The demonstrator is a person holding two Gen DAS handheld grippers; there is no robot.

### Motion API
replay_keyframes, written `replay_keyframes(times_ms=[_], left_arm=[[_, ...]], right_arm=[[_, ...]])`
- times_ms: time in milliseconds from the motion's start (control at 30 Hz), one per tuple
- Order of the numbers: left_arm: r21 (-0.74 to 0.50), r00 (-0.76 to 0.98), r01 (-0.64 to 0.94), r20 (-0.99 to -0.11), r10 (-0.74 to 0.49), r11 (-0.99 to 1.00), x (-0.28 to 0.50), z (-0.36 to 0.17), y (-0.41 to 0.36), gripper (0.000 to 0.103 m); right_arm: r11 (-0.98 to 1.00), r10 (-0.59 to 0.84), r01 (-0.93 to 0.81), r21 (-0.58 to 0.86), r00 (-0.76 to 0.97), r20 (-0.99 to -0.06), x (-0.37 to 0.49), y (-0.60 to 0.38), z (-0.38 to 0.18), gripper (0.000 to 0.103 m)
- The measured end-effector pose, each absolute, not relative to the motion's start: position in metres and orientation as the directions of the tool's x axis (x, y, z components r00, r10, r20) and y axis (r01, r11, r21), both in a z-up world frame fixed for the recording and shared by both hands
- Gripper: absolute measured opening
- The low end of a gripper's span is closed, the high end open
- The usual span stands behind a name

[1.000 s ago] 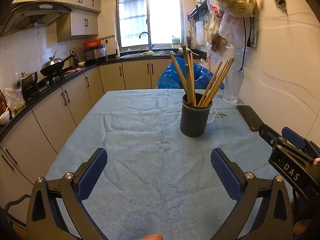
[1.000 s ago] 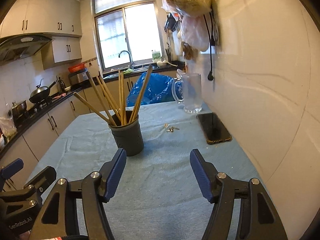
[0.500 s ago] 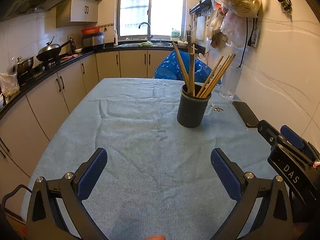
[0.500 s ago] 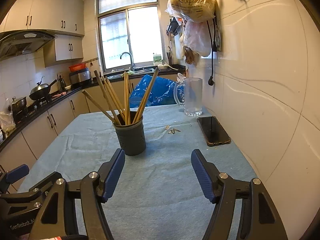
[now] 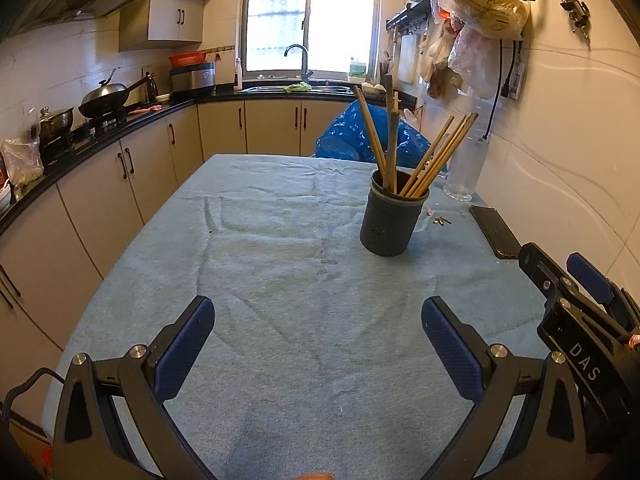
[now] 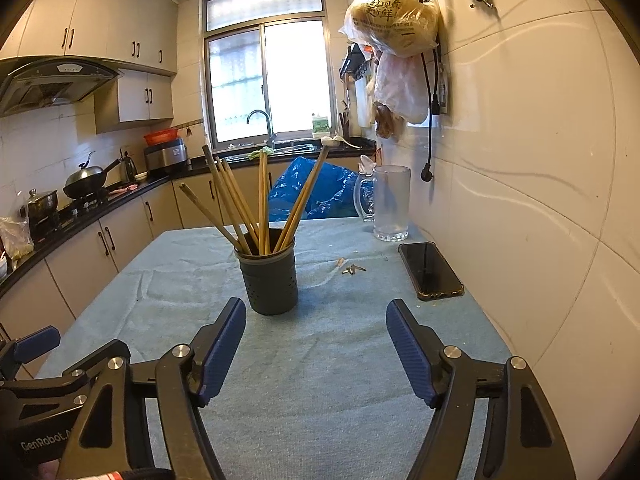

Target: Organize utensils

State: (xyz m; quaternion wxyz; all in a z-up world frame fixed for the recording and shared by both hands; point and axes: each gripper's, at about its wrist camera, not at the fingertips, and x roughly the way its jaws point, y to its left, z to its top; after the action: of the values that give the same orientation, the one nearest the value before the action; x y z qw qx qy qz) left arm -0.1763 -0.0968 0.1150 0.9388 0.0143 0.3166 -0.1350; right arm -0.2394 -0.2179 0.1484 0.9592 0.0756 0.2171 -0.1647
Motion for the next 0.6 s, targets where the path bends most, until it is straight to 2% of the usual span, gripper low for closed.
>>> replay_keyframes(times_ms=[367, 600], left_arm=[[-0.041, 0.778, 0.243, -0.588, -0.220, 0.969, -0.178, 0.116, -0.094, 0.103], [0.022, 0.841, 0.188, -0.519, -0.149, 0.982, -0.187, 0.125, -0.094, 0.103]], right_arm=[[0.934, -0.284, 0.349, 0.074, 0.851, -0.441, -0.240, -0.219, 0.149, 0.078], [0.933, -0.284, 0.349, 0.088, 0.864, -0.415, -0.245, -0.220, 0.150, 0.079]])
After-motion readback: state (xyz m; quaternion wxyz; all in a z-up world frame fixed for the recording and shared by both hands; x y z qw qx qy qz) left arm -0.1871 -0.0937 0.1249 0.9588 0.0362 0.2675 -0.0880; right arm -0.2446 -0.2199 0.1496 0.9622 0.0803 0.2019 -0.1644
